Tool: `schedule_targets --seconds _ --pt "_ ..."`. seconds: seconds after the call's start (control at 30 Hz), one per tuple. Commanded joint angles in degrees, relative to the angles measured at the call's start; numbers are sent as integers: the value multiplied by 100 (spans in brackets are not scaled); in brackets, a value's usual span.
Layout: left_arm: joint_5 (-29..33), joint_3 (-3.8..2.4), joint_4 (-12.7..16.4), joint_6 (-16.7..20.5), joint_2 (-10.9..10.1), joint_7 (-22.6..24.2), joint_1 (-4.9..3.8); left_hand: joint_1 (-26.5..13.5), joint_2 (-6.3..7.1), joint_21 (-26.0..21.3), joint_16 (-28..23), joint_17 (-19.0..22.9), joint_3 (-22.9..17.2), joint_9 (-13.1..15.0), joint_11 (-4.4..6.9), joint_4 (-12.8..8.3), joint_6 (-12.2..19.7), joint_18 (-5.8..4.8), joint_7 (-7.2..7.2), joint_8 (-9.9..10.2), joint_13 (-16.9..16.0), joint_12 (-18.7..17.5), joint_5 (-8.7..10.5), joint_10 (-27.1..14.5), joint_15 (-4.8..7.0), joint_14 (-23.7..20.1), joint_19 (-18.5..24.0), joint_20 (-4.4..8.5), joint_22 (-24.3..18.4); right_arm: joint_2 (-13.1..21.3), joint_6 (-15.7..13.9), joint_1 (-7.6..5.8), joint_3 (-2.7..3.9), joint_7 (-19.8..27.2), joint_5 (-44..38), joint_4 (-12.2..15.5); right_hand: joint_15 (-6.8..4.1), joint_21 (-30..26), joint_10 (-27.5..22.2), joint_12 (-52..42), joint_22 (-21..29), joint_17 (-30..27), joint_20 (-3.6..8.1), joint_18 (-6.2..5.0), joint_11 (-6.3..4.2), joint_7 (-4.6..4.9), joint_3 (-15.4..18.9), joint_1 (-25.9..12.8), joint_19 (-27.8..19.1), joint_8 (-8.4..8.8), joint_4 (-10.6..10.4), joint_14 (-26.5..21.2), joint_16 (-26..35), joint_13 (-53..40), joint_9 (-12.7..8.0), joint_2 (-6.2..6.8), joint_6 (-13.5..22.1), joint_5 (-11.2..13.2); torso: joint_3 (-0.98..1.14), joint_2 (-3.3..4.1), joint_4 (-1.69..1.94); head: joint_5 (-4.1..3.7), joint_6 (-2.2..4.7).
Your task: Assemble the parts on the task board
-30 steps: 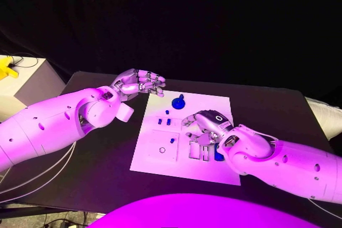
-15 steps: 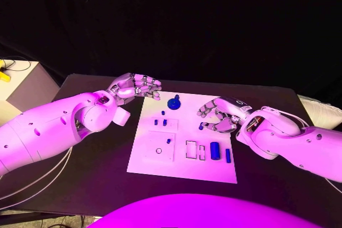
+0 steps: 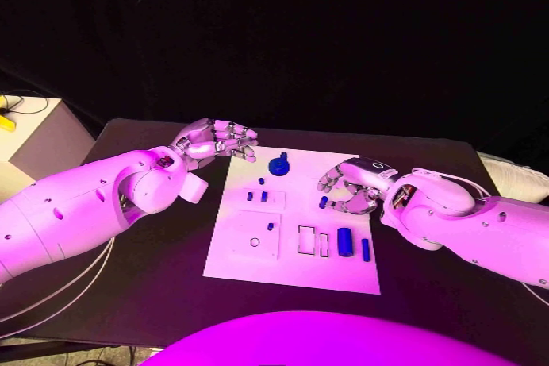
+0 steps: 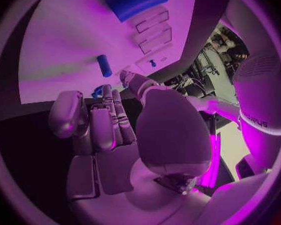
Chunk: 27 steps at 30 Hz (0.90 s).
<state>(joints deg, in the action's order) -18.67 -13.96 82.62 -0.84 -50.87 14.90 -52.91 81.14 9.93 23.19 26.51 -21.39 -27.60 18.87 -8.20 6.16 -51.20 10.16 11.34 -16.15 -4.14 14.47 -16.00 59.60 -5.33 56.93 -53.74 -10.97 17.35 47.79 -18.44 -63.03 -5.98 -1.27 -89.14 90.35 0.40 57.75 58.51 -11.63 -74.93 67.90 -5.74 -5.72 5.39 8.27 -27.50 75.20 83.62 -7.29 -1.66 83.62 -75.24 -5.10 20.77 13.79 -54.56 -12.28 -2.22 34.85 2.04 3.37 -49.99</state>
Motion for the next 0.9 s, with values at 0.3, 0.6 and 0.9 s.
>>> schedule_targets --seconds 0.3,0.6,0.9 --pt "42 -5 13 -76 -14 29 2 -17 -21 -38 -41 -8 19 -10 -26 -12 -2 2 36 17 7 -24 5 -3 -18 39 -13 -4 0 -240 1 28 -45 -471 -578 -226 -17 67 62 -42 -471 30 15 62 -12 11 -67 72 80 -3 -35 143 -55 16 6 -88 -80 51 -11 2 12 -3 -1" --pt "43 -5 7 -87 -9 29 2 -17 -21 -38 -41 -8 19 -10 -26 -12 -2 2 36 17 7 -24 5 -3 -18 39 -13 -4 0 -321 200 68 -73 -540 -680 -304 -26 137 188 -94 -497 57 23 74 -24 11 -155 79 106 -70 -63 160 -76 18 31 -93 -230 67 -2 2 8 17 -1" --pt "43 -5 10 -86 -19 27 3 -17 -21 -38 -41 -8 19 -10 -26 -12 -2 2 36 17 7 -24 5 -3 -18 39 -13 -4 0 -355 282 103 -80 -582 -795 -366 -28 157 217 -102 -505 57 25 77 -25 14 -176 75 112 -84 -72 161 -77 19 37 -92 -261 64 -1 2 5 20 -1"
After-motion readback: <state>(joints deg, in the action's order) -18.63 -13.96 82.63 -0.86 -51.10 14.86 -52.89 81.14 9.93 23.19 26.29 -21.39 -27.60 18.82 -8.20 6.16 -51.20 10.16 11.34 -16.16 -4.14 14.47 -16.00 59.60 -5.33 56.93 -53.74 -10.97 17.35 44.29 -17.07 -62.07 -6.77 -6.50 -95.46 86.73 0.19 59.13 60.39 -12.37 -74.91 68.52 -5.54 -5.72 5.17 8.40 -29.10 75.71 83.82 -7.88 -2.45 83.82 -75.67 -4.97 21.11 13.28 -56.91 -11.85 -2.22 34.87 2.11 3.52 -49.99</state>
